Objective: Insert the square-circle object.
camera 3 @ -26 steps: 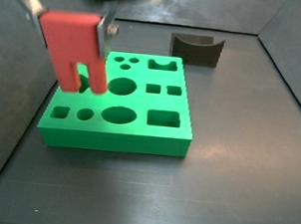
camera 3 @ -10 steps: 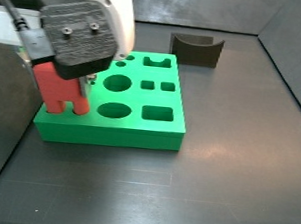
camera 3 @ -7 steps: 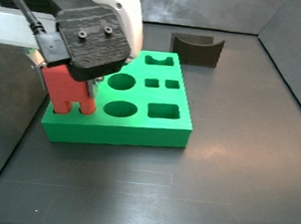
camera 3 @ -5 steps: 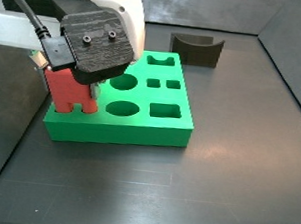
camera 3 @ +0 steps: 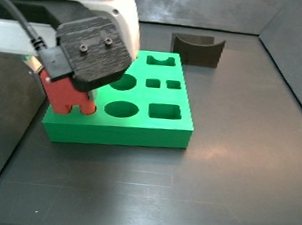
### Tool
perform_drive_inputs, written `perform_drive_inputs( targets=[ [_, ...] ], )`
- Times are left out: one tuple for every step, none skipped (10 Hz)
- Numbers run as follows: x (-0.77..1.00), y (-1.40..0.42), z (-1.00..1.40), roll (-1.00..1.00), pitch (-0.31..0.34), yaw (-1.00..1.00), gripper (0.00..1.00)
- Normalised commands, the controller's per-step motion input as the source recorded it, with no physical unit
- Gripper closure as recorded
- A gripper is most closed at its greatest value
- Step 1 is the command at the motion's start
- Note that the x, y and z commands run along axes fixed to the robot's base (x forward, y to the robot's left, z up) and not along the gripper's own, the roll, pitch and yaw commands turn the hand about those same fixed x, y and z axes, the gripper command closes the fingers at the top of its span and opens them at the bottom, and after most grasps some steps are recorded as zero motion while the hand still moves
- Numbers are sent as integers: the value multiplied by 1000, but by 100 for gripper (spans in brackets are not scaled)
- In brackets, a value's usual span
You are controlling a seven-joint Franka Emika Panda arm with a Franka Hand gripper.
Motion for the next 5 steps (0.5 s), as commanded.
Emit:
perform_drive_inputs(
  targets=[
    [206, -171, -911, 179, -53, 0, 100],
    [160, -129, -1000, 121, -36, 0, 100],
    [226, -129, -966, 180, 0, 0, 100],
    [297, -49, -306, 203, 156, 6, 100],
    [20, -11, 0, 24, 36, 0, 100]
  ],
)
